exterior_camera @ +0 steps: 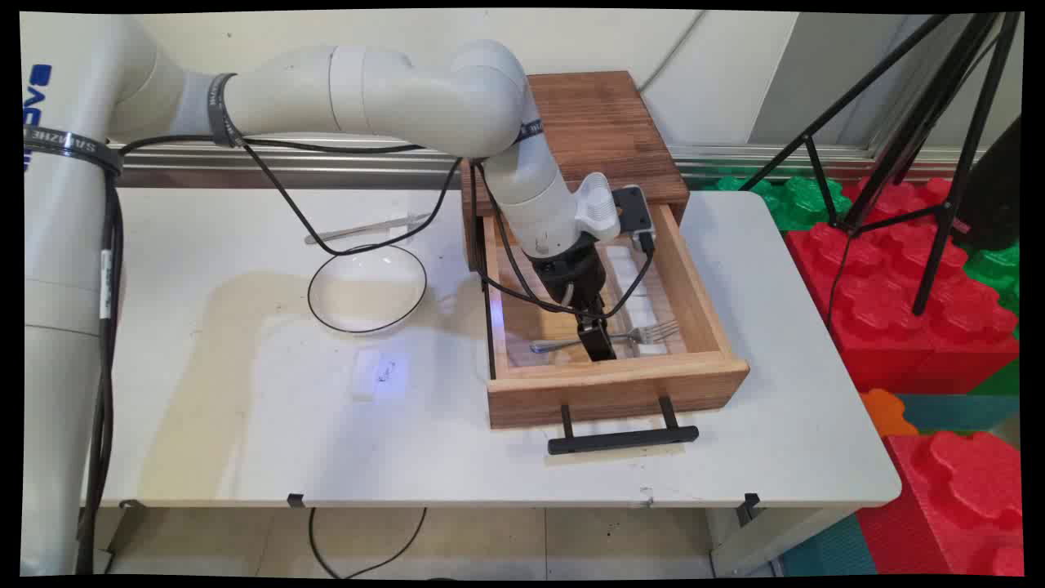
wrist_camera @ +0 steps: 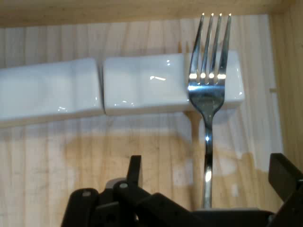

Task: Pick up the knife from the left of the white plate

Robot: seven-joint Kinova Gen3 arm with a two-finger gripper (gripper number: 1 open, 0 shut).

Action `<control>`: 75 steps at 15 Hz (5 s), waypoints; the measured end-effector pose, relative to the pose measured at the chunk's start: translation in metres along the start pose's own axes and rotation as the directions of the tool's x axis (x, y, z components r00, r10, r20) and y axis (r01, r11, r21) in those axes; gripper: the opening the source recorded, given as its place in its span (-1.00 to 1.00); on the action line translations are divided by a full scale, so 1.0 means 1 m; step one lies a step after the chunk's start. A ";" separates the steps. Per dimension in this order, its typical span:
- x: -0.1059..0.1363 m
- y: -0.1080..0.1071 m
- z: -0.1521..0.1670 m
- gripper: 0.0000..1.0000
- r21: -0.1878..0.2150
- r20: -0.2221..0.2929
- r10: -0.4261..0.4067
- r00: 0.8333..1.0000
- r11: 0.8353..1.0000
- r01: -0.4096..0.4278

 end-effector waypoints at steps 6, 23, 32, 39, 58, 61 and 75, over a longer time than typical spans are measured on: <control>-0.003 0.003 -0.017 1.00 0.038 -0.013 -0.026 1.000 0.999 0.026; -0.049 0.009 -0.165 1.00 0.104 -0.062 -0.009 0.998 0.994 0.016; -0.123 0.002 -0.239 1.00 0.150 -0.023 -0.045 0.999 0.987 0.048; -0.165 -0.025 -0.255 1.00 0.223 0.036 -0.088 0.996 0.972 0.078; -0.206 -0.137 -0.216 1.00 0.362 0.224 -0.227 0.948 0.922 0.136; -0.215 -0.157 -0.205 1.00 0.357 0.260 -0.249 0.933 0.922 0.147; -0.241 -0.234 -0.143 1.00 0.245 0.375 -0.228 0.898 0.959 0.141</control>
